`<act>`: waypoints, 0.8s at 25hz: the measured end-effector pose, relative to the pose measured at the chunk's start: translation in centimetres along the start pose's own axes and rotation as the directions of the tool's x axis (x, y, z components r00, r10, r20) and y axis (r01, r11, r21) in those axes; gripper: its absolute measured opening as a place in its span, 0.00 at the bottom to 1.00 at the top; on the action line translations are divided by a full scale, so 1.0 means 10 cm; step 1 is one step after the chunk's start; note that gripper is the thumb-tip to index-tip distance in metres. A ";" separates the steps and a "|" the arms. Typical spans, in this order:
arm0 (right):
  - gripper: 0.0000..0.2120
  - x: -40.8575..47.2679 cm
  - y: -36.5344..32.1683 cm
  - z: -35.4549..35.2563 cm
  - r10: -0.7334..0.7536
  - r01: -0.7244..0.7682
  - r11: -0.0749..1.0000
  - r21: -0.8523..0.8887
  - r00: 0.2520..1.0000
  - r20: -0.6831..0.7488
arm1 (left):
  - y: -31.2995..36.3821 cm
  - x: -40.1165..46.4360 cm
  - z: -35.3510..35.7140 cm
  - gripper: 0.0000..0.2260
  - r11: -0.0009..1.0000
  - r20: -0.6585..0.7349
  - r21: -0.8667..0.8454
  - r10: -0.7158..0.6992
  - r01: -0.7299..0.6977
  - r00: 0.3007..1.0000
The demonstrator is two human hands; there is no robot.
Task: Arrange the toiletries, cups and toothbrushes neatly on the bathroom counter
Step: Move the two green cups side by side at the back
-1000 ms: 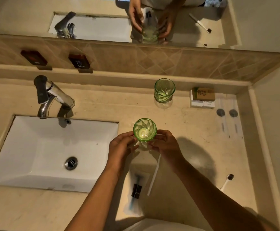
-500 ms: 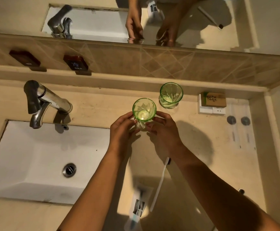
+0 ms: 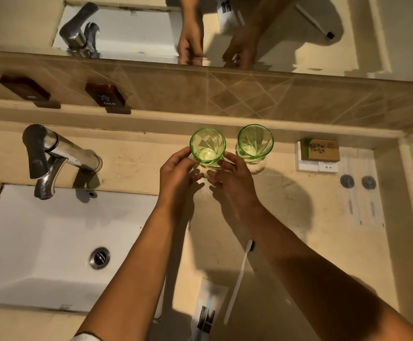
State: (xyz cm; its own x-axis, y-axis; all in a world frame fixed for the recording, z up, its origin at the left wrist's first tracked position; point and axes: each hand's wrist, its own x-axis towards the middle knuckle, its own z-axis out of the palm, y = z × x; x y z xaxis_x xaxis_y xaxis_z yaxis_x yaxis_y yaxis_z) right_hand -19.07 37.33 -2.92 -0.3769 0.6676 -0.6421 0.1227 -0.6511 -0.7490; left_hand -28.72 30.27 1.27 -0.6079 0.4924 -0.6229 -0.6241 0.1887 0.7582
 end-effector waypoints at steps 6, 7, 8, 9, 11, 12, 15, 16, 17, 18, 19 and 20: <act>0.28 0.05 -0.10 0.07 -0.015 0.015 0.998 -0.065 1.000 0.000 | 0.05 0.13 -0.01 0.17 0.998 -0.009 0.064 0.028 -0.027 1.000; 0.27 0.06 -0.12 0.08 -0.010 0.010 0.998 -0.067 1.000 -0.001 | 0.05 0.14 -0.01 0.17 0.997 -0.011 0.072 0.033 -0.032 0.999; 0.27 0.07 -0.13 0.09 -0.008 0.008 0.998 -0.068 1.000 -0.001 | 0.05 0.16 -0.01 0.17 0.996 -0.012 0.077 0.040 -0.039 0.999; 0.27 0.08 -0.14 0.09 -0.010 0.010 0.997 -0.071 1.000 0.001 | 0.06 0.17 0.00 0.17 0.996 -0.014 0.081 0.046 -0.045 0.999; 0.27 0.09 -0.15 0.10 -0.009 0.010 0.996 -0.091 1.000 0.002 | 0.07 0.19 0.00 0.17 0.994 -0.018 0.091 0.054 -0.052 0.998; 0.27 0.10 -0.15 0.09 -0.007 0.008 0.995 -0.099 1.000 0.005 | 0.07 0.21 0.00 0.17 0.994 -0.018 0.096 0.056 -0.054 0.998; 0.27 0.08 -0.15 0.09 -0.005 0.008 0.993 -0.122 1.000 0.024 | 0.05 0.21 -0.02 0.16 0.993 -0.018 0.099 0.059 -0.057 0.998; 0.26 0.06 -0.15 0.09 -0.009 0.012 0.994 -0.112 1.000 0.030 | 0.03 0.19 -0.03 0.17 0.993 -0.030 0.097 0.065 -0.062 0.997; 0.24 0.02 -0.17 0.08 -0.012 0.015 0.996 -0.087 0.999 0.034 | 0.02 0.15 -0.03 0.16 0.992 -0.046 0.101 0.074 -0.069 0.996; 0.20 -0.06 -0.18 0.07 -0.001 0.003 0.998 -0.061 0.999 0.032 | -0.02 0.09 -0.05 0.16 0.991 -0.063 0.112 0.081 -0.073 0.995; 0.16 -0.13 -0.18 0.05 0.023 -0.022 0.998 -0.061 0.999 0.027 | -0.06 0.04 -0.08 0.15 0.989 -0.071 0.129 0.086 -0.077 0.994; 0.13 -0.19 -0.16 0.01 0.054 -0.052 0.992 -0.113 0.998 0.018 | -0.13 0.00 -0.13 0.13 0.985 -0.070 0.155 0.086 -0.074 0.994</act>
State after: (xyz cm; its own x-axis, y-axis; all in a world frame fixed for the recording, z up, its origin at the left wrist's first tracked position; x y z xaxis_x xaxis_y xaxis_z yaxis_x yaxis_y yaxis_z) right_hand -18.59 37.02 -0.50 -0.3861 0.6246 -0.6788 0.2449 -0.6401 -0.7282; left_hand -28.56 28.92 0.05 -0.6925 0.4458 -0.5672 -0.4935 0.2808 0.8232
